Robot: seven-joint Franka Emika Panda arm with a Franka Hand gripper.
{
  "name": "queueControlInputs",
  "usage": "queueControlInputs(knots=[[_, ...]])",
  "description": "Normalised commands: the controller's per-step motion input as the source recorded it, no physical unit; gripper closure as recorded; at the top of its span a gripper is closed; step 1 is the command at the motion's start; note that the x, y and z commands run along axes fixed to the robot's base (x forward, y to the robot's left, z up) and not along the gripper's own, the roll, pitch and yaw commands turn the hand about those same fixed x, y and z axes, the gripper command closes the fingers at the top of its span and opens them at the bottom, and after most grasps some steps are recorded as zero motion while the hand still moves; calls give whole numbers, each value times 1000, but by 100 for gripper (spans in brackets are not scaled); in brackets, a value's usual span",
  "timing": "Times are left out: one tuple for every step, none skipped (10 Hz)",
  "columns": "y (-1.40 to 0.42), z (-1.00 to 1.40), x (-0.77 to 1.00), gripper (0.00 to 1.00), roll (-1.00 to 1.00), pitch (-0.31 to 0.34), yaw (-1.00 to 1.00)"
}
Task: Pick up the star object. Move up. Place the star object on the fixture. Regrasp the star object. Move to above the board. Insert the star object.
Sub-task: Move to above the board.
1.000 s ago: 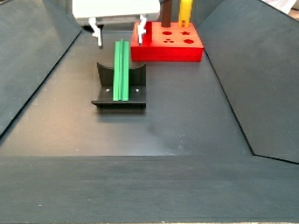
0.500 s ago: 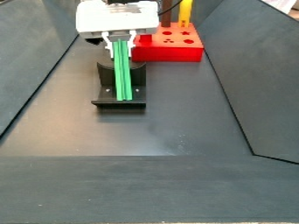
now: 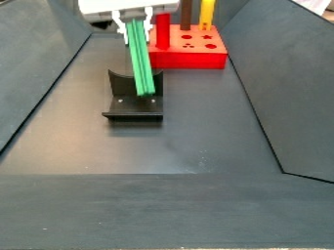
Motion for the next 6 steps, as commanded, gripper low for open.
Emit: queueControlInputs(knots=[[-10,1000,-79,100,-52,-59,124],[-8,1000,-80,100,-42,-74,87],[-6,1000,-81,100,-42,-83,51],[-4,1000,-85,100,-42,-80,20],[-2,1000,-88,100,-41,-69,-13],[-1,1000,-89,100,-44,-55,-27]])
